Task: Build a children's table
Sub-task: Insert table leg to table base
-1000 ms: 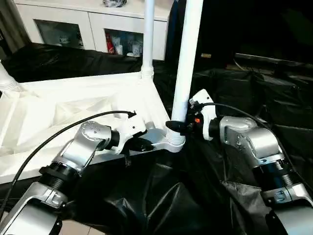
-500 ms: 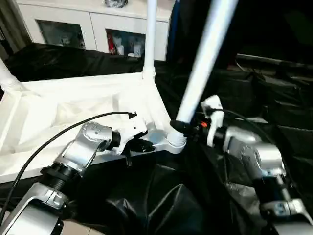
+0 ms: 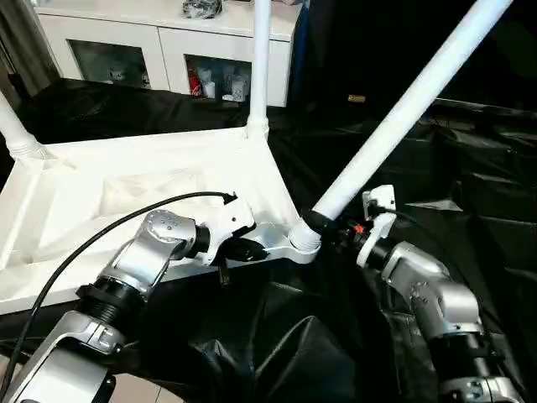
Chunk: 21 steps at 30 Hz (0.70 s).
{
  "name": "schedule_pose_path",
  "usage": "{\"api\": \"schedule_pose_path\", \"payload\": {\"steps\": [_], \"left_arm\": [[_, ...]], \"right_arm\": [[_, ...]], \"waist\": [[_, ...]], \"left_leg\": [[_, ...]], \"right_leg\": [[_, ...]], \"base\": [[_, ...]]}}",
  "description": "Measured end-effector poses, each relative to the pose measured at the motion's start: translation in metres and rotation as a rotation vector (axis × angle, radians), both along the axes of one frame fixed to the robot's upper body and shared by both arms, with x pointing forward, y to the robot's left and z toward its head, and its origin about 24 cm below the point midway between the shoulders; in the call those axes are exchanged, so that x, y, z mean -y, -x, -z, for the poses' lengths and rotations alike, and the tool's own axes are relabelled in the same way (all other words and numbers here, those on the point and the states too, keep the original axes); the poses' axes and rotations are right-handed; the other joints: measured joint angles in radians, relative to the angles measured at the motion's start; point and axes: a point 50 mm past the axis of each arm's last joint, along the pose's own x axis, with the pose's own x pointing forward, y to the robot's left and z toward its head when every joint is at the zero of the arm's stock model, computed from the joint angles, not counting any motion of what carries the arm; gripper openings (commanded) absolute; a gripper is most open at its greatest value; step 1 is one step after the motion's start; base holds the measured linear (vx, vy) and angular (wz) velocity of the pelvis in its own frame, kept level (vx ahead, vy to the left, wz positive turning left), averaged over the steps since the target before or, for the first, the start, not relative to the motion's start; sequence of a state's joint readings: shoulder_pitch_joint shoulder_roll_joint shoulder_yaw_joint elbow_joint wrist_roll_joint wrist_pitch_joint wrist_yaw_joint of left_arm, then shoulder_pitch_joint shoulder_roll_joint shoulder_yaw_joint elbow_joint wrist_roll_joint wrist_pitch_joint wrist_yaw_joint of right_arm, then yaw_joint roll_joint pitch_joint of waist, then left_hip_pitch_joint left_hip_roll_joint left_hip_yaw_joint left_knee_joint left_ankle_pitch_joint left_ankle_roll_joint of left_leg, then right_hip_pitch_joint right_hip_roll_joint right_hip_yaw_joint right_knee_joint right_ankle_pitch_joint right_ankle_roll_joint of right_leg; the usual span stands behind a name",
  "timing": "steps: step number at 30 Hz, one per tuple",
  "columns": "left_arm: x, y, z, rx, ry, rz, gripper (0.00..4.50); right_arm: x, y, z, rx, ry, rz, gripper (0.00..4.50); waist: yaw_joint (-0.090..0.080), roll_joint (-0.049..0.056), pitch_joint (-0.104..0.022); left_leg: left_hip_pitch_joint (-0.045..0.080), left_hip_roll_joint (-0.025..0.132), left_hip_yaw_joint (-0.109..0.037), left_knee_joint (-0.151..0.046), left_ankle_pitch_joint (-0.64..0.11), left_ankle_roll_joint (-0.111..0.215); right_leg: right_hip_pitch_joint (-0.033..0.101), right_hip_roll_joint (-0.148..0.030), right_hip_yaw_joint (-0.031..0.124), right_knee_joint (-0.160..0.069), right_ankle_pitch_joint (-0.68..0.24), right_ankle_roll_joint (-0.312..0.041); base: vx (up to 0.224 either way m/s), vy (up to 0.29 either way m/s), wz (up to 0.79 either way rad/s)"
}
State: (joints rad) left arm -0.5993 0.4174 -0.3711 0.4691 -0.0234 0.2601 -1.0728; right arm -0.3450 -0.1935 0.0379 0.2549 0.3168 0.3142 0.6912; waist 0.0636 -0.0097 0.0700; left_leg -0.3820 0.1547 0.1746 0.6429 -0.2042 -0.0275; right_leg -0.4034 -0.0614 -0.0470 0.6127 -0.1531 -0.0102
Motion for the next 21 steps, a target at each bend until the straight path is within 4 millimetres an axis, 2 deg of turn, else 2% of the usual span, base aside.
{"api": "schedule_pose_path", "payload": {"steps": [3,12,21], "left_arm": [[0.0,0.0,0.0,0.001,-0.001,-0.001,0.0],[0.0,0.0,0.0,0.003,-0.008,-0.001,0.0],[0.0,0.001,0.001,0.004,-0.012,0.011,0.0]], "right_arm": [[-0.005,0.0,-0.007,0.046,0.092,-0.037,1.87],[-0.015,-0.007,-0.012,0.072,0.204,-0.121,1.87],[-0.013,-0.009,-0.007,0.091,0.2,-0.204,1.87]], "waist": [[-0.002,0.0,0.0],[-0.01,-0.002,-0.001],[-0.012,-0.006,-0.003]], "left_leg": [[0.0,0.0,0.0,0.0,0.0,0.0],[0.002,0.0,0.0,0.0,0.0,0.0],[0.004,0.0,0.0,0.0,0.0,0.0]], "right_leg": [[0.0,0.0,0.0,0.0,-0.002,0.003],[0.001,0.0,0.0,0.0,-0.003,0.004],[0.003,0.0,0.0,0.0,-0.003,0.005]], "base": [[0.0,0.0,0.0],[0.0,0.0,0.0],[0.0,0.0,0.0]]}}
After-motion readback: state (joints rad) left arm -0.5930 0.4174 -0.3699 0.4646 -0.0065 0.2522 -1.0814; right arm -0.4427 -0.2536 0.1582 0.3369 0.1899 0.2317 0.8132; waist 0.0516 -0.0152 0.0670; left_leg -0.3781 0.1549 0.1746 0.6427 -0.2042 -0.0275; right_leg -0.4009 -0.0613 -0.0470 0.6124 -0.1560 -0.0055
